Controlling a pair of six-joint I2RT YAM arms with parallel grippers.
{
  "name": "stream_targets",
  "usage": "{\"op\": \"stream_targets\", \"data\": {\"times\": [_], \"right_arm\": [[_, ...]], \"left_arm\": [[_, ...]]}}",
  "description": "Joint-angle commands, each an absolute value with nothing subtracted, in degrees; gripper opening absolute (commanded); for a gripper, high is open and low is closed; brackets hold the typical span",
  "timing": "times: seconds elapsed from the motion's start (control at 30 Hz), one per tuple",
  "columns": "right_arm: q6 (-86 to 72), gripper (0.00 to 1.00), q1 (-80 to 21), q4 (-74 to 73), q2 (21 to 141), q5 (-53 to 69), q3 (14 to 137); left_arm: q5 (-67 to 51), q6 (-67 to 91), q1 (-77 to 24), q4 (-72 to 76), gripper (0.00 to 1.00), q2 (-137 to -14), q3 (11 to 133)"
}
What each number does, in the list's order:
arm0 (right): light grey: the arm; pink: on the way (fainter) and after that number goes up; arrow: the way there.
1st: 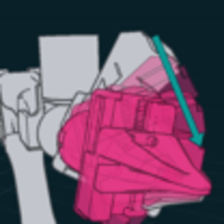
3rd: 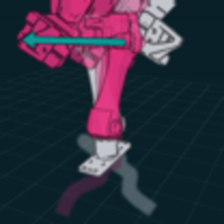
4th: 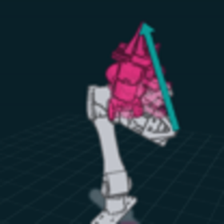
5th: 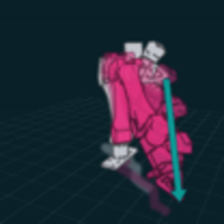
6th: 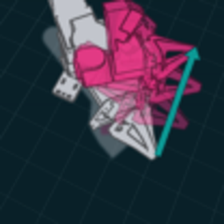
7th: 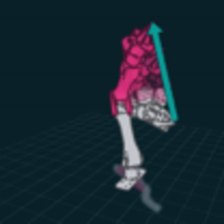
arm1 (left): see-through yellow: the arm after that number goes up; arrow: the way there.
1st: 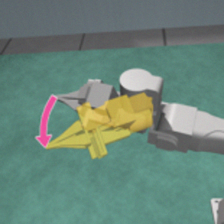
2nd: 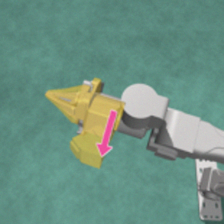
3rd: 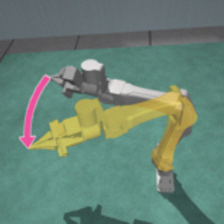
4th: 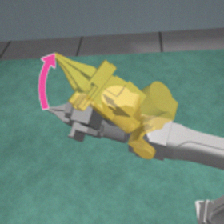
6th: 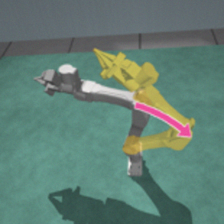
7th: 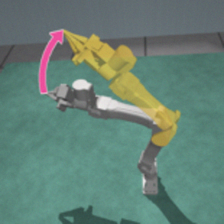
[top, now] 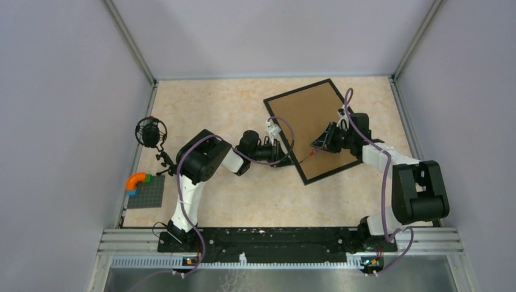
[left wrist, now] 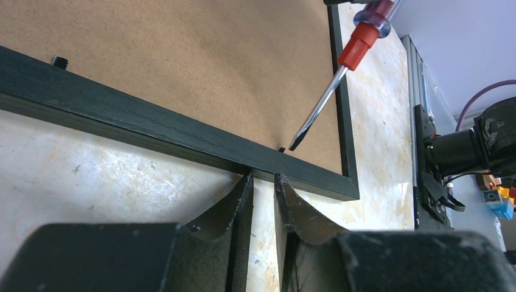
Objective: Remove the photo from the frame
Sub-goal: Release the photo frame item from the photo frame.
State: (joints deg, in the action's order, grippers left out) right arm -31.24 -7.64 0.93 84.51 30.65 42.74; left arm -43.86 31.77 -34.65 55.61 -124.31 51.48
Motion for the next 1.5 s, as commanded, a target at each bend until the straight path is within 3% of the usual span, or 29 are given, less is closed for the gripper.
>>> {"op": "stream_targets", "data": {"times": [0.0,0.83,1.1,1.47], "right_arm": [[-29.67,0.0,-6.59,2.92,85.84,31.16,44.17],[-28.14,0.0,-10.48,4.84,87.39,34.57,42.37],[-24.92,0.0,-4.06,2.06,87.56,36.09,47.25],[-28.43,0.0,-4.15,7.66,91.72,37.74,44.74]], "left_arm": [[-38.22,28.49,-34.65,49.96,0.26,-127.49,50.03],[-38.73,28.72,-34.56,49.7,0.26,-127.81,50.49],[-38.67,28.21,-34.51,49.51,0.26,-127.52,50.22],[-39.19,28.2,-34.54,49.53,0.26,-127.9,50.61]]}}
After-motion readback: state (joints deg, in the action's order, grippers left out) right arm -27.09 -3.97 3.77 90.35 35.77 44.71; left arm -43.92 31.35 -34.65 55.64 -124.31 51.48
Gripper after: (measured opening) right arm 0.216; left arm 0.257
